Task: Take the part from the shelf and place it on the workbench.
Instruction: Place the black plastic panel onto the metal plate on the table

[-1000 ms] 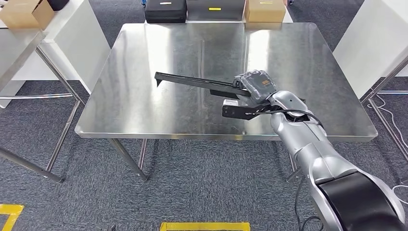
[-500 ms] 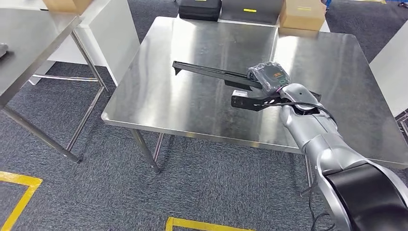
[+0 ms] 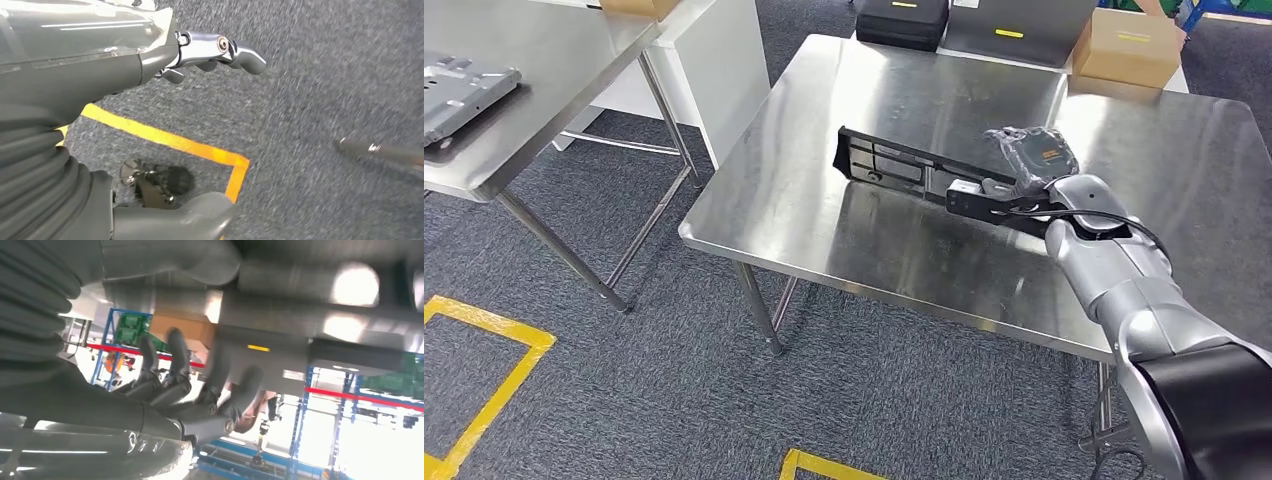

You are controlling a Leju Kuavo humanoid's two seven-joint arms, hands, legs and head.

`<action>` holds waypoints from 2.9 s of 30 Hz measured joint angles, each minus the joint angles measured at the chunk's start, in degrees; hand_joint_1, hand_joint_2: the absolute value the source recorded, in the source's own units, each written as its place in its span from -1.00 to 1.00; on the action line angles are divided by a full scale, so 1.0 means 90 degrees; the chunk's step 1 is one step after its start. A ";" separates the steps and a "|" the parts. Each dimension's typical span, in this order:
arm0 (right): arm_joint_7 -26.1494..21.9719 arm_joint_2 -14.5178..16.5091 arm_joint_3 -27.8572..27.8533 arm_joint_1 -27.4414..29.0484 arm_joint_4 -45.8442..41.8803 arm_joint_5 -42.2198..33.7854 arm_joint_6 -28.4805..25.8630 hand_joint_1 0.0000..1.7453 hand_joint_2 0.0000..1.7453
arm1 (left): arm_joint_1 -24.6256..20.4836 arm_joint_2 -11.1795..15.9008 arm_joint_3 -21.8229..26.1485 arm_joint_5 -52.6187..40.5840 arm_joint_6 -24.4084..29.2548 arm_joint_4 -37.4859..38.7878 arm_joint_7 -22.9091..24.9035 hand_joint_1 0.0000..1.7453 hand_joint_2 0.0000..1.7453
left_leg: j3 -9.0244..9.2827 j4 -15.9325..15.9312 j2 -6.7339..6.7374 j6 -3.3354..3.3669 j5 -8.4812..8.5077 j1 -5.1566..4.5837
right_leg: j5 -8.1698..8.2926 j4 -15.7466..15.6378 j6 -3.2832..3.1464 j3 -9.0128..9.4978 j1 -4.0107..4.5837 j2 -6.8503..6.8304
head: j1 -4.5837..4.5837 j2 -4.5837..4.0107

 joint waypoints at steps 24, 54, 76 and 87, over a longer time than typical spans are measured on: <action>0.0761 -0.0543 -0.0456 -0.0283 0.0144 0.0345 0.0249 -1.00 -1.00 | 0.0047 0.0005 0.0213 -0.0054 0.0058 0.0000 0.0202 -1.00 -1.00 | 0.0054 -0.0060 0.0066 -0.0132 -0.0007 -0.0053 | -0.0007 -0.0004 -0.0022 0.0000 0.0030 0.0055 | 0.0003 0.0000; 0.2675 -0.1975 -0.1105 -0.0410 -0.0158 0.0726 -0.1284 -1.00 -1.00 | 0.0133 -0.0190 0.0780 0.0377 0.0216 0.0002 0.0316 -1.00 -1.00 | 0.0057 -0.0054 0.0049 -0.0090 -0.0017 -0.0084 | -0.0009 -0.0015 -0.0016 0.0009 0.0009 0.0039 | 0.0001 0.0000; 0.0225 -0.0026 -0.6609 0.8613 -0.7902 0.1482 -0.2708 -1.00 -1.00 | 0.0144 -0.0542 0.1359 0.0482 0.0434 0.0005 0.0181 -1.00 -1.00 | 0.0232 -0.0061 -0.0008 -0.0060 -0.0193 -0.0071 | -0.0175 -0.0079 -0.0019 0.0220 0.0053 -0.0026 | -0.0001 0.0000; -0.1834 0.2651 -0.8450 0.8696 -0.8375 0.1769 -0.2708 -1.00 -1.00 | 0.0116 -0.0529 0.1374 0.0406 0.0562 0.0005 0.0220 -1.00 -1.00 | 0.0262 -0.0063 0.0053 -0.0081 -0.0210 -0.0066 | -0.0184 -0.0078 -0.0039 0.0204 0.0054 0.0032 | 0.0002 0.0000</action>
